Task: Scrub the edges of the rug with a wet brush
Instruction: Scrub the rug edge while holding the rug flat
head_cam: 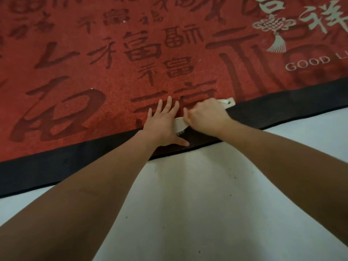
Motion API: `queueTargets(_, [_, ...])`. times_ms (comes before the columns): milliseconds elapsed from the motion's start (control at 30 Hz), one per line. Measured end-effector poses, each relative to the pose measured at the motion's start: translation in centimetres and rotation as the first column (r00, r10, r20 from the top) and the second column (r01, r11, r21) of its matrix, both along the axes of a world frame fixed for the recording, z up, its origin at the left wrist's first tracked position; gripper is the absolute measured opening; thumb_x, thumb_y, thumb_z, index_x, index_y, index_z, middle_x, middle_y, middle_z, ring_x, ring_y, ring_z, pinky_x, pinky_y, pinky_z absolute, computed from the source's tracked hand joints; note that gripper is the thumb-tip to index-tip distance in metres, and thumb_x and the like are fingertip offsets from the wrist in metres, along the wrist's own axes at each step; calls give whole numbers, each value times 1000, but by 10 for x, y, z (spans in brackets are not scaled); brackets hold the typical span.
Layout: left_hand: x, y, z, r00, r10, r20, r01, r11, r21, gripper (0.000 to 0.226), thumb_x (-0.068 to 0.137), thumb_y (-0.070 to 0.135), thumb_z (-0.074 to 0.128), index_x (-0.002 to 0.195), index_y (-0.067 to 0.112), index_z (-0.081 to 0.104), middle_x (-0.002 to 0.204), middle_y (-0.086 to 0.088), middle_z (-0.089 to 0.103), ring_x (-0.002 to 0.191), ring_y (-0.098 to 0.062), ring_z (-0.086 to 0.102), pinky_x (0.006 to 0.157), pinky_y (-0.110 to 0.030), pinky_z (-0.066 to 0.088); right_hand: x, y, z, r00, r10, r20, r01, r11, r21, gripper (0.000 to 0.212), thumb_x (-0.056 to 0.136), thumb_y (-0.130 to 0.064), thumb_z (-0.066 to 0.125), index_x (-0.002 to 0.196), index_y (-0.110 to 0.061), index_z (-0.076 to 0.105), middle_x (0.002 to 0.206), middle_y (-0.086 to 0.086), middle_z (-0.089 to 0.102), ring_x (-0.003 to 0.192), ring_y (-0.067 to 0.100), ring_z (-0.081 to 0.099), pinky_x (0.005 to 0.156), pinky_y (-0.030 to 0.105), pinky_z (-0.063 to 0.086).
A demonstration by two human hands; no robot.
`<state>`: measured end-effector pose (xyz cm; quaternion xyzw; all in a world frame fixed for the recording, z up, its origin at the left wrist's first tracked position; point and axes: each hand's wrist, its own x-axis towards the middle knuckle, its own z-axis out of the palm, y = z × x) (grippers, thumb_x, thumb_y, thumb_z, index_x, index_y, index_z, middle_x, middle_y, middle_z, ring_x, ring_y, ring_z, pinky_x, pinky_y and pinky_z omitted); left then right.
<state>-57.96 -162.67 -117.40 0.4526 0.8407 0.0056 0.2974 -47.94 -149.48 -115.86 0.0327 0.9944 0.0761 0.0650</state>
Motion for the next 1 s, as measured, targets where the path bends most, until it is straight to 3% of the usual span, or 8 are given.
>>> queueTargets(167, [1,-3,-1,999,33,26,-35,997,64,142,59,65,81,155,21,-13,162,1,-21,149,-21,-16,120,-43,-7,50,82,12,969,-247,-9,240,934,266,44,97,-21,26,115,-9,65,81,16,68,72,34,65,56,33,36])
queueTargets(333, [3,-10,-3,980,147,132,-170,967,191,161,51,55,90,148,15,-32,162,-2,-21,150,-16,-13,121,-36,-7,-10,48,-1,894,-435,-103,446,887,123,32,95,-6,33,105,-1,62,95,19,67,86,37,64,60,37,34])
queueTargets(433, [5,-12,1,972,167,166,-198,961,193,159,54,51,91,147,15,-33,162,-2,-22,149,-17,-14,117,-31,-8,2,38,-8,923,-383,-18,382,914,138,21,91,-7,49,105,-2,64,86,16,67,75,33,65,55,34,35])
queueTargets(533, [3,-12,-2,977,147,157,-176,967,185,157,55,54,89,147,15,-33,161,-1,-24,149,-17,-16,119,-33,-9,51,48,-14,992,-106,-66,116,979,169,25,62,-5,80,85,-3,73,46,10,54,35,23,51,43,22,29])
queueTargets(633, [3,-10,-4,988,109,105,-124,981,151,153,56,61,85,150,16,-27,160,-4,-26,149,-18,-18,121,-37,-8,57,79,-10,979,-28,-204,33,999,22,6,66,1,71,62,2,67,35,15,45,26,24,44,46,25,32])
queueTargets(800, [2,-2,-1,995,77,59,-79,996,36,144,59,64,82,154,21,-17,157,-12,-32,147,-25,-24,119,-41,-10,23,27,-18,919,-148,-367,137,989,-58,45,82,-19,48,40,-8,56,34,11,47,27,23,45,46,22,29])
queueTargets(900, [0,-6,-2,995,76,61,-78,996,35,143,59,64,82,155,23,-16,157,-10,-32,147,-24,-24,119,-40,-9,16,14,-22,969,-1,-247,-13,999,-53,40,82,-15,56,43,-10,58,35,8,47,27,22,45,44,20,27])
queueTargets(1000, [-1,-8,0,997,48,58,-50,998,30,141,60,64,81,155,23,-15,157,-11,-32,147,-24,-24,119,-40,-10,50,77,-9,980,-176,-97,179,984,24,44,90,-19,41,58,-4,68,43,18,54,38,30,55,49,27,32])
